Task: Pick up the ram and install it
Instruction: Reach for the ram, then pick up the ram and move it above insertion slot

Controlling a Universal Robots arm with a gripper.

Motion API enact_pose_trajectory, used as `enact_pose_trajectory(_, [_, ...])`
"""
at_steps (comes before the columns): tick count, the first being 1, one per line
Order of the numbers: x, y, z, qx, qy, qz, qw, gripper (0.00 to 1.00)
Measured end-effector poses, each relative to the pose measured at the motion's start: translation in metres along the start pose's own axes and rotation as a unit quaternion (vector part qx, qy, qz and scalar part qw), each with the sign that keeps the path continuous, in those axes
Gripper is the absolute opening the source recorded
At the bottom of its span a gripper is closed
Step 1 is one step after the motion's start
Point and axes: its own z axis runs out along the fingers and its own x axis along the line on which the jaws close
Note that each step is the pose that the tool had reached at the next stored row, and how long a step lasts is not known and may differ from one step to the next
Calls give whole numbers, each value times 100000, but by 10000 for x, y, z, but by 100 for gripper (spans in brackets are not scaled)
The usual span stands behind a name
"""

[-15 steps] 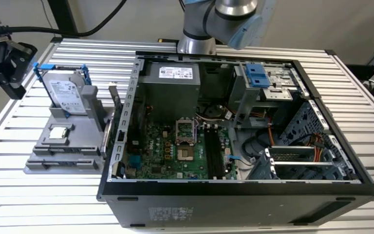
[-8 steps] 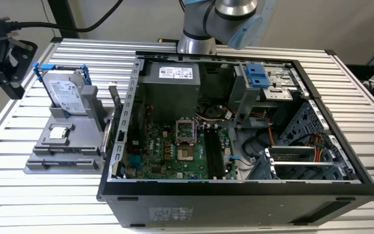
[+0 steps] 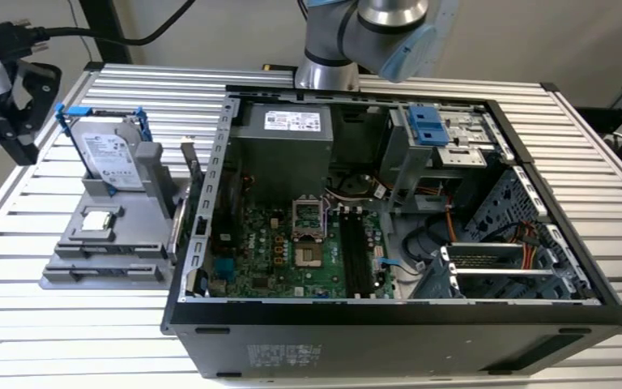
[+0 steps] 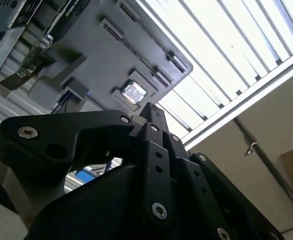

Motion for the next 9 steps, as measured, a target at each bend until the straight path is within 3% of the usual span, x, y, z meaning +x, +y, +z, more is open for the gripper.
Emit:
enact_pose_trajectory(5, [0,0,0,-33,254,-4569,99895,0])
enact_pose_trajectory(9, [0,0,-1,-56,433,-8187,99663,0])
